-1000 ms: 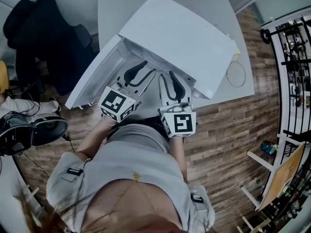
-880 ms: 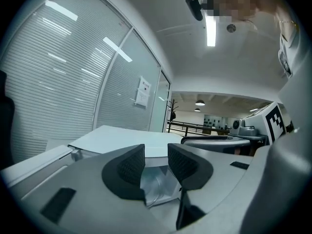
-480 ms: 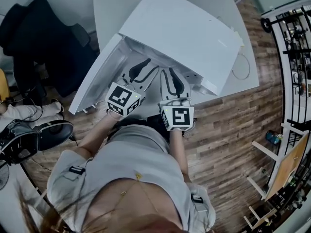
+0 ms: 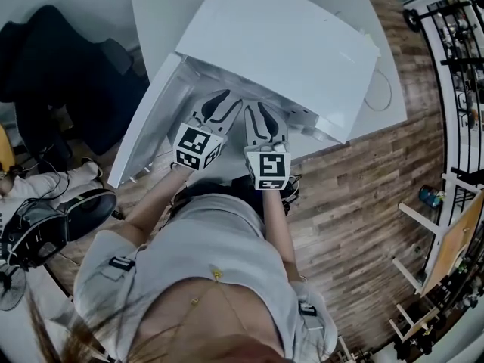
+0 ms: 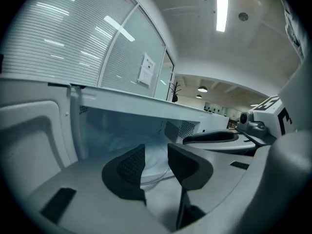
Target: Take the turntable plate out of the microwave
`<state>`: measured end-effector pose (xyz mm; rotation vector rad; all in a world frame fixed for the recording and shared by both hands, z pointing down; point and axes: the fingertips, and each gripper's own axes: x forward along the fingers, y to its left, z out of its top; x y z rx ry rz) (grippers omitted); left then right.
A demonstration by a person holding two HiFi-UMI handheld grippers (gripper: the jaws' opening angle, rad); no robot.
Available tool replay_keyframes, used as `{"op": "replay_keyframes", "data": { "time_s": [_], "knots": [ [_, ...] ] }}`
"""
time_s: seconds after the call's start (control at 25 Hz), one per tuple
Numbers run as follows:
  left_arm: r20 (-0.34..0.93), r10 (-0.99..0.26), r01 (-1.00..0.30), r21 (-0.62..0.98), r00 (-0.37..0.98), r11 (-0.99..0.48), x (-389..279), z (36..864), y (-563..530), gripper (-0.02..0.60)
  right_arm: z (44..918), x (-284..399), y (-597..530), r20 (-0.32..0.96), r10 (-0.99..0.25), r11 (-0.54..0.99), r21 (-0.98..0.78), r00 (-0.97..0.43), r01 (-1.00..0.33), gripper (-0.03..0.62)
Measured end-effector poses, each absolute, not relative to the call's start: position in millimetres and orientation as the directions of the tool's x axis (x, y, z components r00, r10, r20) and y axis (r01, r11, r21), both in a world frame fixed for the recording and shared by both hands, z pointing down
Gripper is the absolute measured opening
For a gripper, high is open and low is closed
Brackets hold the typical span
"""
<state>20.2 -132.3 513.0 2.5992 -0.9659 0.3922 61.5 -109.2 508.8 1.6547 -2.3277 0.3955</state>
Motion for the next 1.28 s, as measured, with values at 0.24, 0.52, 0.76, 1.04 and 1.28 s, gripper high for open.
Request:
{"op": "replay_keyframes", "data": {
  "time_s": [0.24,0.52,0.76,1.04,1.28],
  "knots": [
    [0.424,-0.553,-0.675,0.222,0.717,-0.704,19.0,543.3,-132.2,0.146,538.9,60.5,-110.8,0.421,-0.853,0.306,-0.075,-0.309,-0.949,0.103],
    [0.470,-0.538,-0.708,0.354,0.700,-0.611,14.2,570.9,-142.0,0.146,566.6,66.6,-118.5,0.458,-0.830,0.237,-0.226,-0.317,-0.945,0.106],
    [0.534,-0.533,-0.754,0.429,0.656,-0.498,6.5,606.1,-151.8,0.163,603.6,76.1,-118.4,0.509,-0.801,0.094,-0.413,-0.315,-0.906,0.126],
    [0.548,-0.528,-0.722,0.662,0.649,-0.199,-0.5,641.8,-164.9,0.216,638.8,84.4,-116.9,0.543,-0.779,-0.108,-0.610,-0.315,-0.785,0.181],
    [0.483,-0.542,-0.560,0.828,0.688,0.027,3.7,653.8,-179.6,0.214,653.5,90.1,-128.9,0.496,-0.804,-0.237,-0.774,-0.329,-0.587,0.193]
  ]
}}
